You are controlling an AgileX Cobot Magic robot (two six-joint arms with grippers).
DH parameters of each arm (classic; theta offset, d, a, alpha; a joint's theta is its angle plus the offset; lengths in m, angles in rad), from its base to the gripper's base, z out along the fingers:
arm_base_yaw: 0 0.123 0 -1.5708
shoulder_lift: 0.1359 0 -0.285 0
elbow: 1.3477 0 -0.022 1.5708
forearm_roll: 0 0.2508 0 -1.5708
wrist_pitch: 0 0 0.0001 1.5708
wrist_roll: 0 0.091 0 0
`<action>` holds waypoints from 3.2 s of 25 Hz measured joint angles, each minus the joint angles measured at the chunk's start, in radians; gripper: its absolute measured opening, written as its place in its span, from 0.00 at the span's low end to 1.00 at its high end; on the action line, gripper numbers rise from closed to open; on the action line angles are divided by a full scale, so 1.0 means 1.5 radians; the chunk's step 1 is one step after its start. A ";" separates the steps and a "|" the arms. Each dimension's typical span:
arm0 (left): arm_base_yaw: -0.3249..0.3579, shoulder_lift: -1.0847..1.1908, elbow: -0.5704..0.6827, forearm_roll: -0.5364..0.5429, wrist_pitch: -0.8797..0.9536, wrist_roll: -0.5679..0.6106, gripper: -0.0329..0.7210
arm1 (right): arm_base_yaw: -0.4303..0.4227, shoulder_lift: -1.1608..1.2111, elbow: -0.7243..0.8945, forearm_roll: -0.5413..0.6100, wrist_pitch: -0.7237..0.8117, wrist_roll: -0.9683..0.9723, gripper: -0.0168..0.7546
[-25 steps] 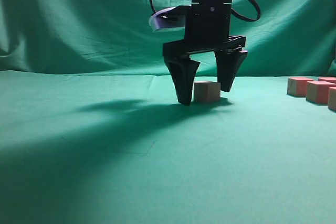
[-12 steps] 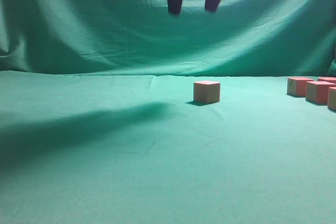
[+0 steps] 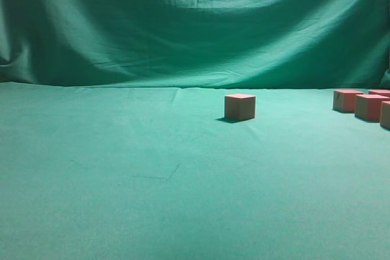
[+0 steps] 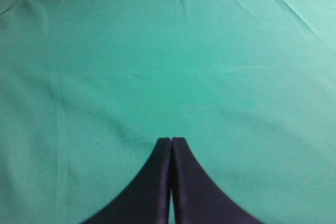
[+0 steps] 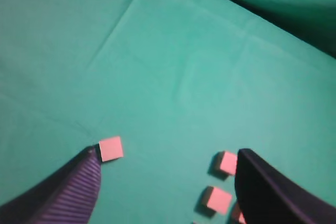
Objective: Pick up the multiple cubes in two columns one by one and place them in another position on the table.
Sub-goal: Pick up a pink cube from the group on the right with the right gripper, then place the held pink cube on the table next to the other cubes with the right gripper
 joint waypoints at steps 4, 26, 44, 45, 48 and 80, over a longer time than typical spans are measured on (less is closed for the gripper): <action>0.000 0.000 0.000 0.000 0.000 0.000 0.04 | -0.061 -0.093 0.154 -0.007 0.003 0.044 0.71; 0.000 0.000 0.000 0.000 0.000 0.000 0.04 | -0.306 -0.244 0.754 0.037 -0.219 0.061 0.71; 0.000 0.000 0.000 0.000 0.000 0.000 0.04 | -0.311 -0.064 0.757 0.052 -0.300 0.020 0.56; 0.000 0.000 0.000 0.000 0.000 0.000 0.04 | -0.312 -0.062 0.757 0.051 -0.301 0.020 0.57; 0.000 0.000 0.000 0.000 0.000 0.000 0.04 | -0.321 -0.061 0.757 0.047 -0.307 0.020 0.51; 0.000 0.000 0.000 0.000 0.000 0.000 0.04 | -0.237 -0.173 0.421 0.351 -0.067 -0.235 0.34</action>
